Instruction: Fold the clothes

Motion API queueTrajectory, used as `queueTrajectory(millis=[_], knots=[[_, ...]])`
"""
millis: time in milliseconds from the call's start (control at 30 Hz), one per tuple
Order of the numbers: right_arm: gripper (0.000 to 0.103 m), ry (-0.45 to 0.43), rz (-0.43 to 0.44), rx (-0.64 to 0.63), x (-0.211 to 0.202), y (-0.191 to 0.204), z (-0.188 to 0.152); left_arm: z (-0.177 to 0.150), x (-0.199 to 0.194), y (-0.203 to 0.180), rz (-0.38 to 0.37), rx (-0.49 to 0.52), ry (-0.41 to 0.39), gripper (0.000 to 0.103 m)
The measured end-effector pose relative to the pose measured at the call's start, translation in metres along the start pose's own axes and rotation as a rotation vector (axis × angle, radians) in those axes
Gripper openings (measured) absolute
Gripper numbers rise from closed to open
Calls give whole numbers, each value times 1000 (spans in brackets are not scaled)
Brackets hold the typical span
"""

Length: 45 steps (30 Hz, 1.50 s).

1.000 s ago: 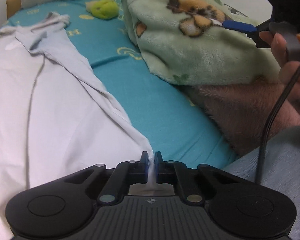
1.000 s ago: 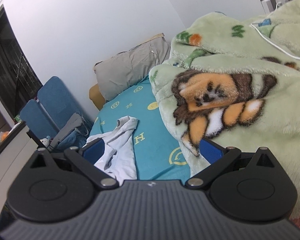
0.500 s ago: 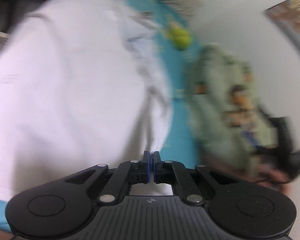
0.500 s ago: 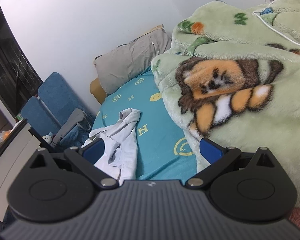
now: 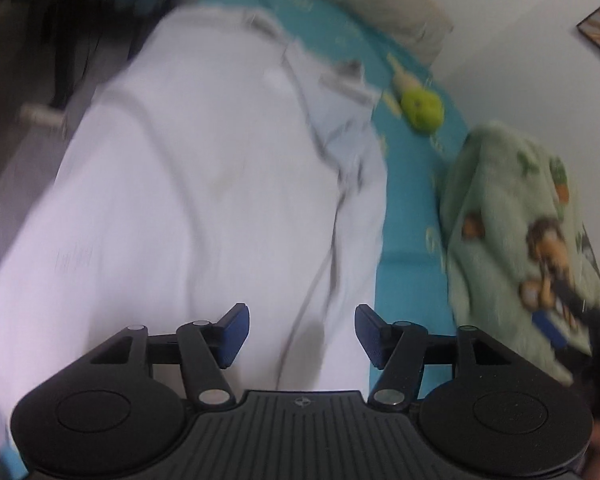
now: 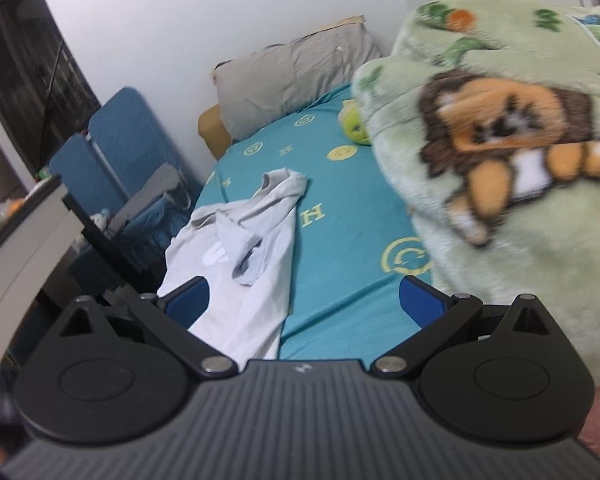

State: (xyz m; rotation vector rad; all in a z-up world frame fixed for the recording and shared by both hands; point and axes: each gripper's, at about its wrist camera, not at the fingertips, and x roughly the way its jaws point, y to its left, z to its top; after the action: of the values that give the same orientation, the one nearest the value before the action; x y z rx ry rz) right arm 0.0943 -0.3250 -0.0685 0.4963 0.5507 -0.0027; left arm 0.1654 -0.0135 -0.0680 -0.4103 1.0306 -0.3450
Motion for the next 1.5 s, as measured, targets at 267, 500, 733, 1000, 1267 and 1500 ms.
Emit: queueTrajectory(millis=[267, 500, 733, 1000, 1267, 1500], knots=[[103, 41, -58, -28, 55, 13, -5, 87, 129, -49, 106, 219, -153, 62], [103, 64, -88, -12, 91, 5, -4, 104, 196, -31, 87, 202, -227, 32], [103, 79, -86, 33, 96, -4, -7, 121, 169, -23, -59, 246, -377, 5], [103, 72, -76, 6, 95, 3, -7, 168, 173, 3, 221, 199, -344, 7], [103, 40, -34, 0, 85, 7, 0, 111, 110, 3, 230, 291, -277, 46], [103, -23, 59, -22, 46, 6, 17, -12, 11, -20, 60, 333, -160, 50]])
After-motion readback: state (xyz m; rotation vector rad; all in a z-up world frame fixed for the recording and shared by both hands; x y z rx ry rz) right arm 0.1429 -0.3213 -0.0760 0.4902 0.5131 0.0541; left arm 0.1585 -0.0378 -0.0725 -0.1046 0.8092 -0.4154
